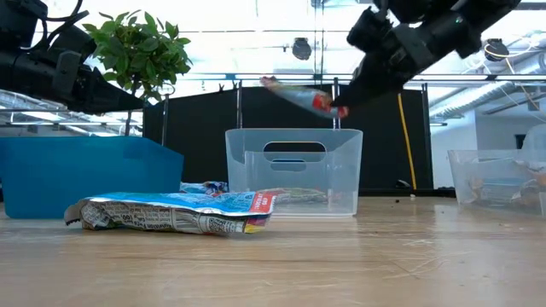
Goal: Pick and place Granola Bars by type
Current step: Put the red granola bar into the left transparent bin
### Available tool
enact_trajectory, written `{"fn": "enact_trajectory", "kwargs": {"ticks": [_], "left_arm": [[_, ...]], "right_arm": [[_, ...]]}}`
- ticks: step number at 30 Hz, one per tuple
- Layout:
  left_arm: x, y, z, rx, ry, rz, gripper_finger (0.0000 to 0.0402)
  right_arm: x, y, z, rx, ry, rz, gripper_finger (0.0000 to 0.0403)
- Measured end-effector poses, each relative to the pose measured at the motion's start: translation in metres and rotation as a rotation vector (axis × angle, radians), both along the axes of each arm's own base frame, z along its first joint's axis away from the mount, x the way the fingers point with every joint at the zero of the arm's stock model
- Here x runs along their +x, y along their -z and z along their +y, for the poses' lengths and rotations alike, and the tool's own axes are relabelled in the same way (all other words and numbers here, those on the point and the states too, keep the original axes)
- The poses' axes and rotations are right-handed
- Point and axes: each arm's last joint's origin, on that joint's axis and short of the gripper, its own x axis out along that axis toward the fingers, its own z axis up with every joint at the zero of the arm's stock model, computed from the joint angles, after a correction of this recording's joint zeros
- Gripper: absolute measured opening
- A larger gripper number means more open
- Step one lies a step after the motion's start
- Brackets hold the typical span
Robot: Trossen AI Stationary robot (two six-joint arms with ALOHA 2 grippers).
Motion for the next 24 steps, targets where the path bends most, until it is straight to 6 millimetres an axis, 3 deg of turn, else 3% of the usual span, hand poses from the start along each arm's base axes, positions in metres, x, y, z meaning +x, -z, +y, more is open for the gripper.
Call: {"fn": "enact_trajectory", "kwargs": {"ticks": [12,18,24], "left_arm": [[0.000,0.000,0.000,0.000,0.000,0.000,0.0093],[0.000,0.000,0.000,0.000,0.000,0.000,0.0093],[0.000,0.000,0.000,0.000,0.000,0.000,0.0093]], "right_arm": [[0.034,0.026,0.009,0.017,-0.026,0.119,0.0000],[0.038,0.039,0.002,0.030,0.006,0.174,0.0000],[0.037,0.040,-0.006,0.045,0.045,0.185,0.0000]]}}
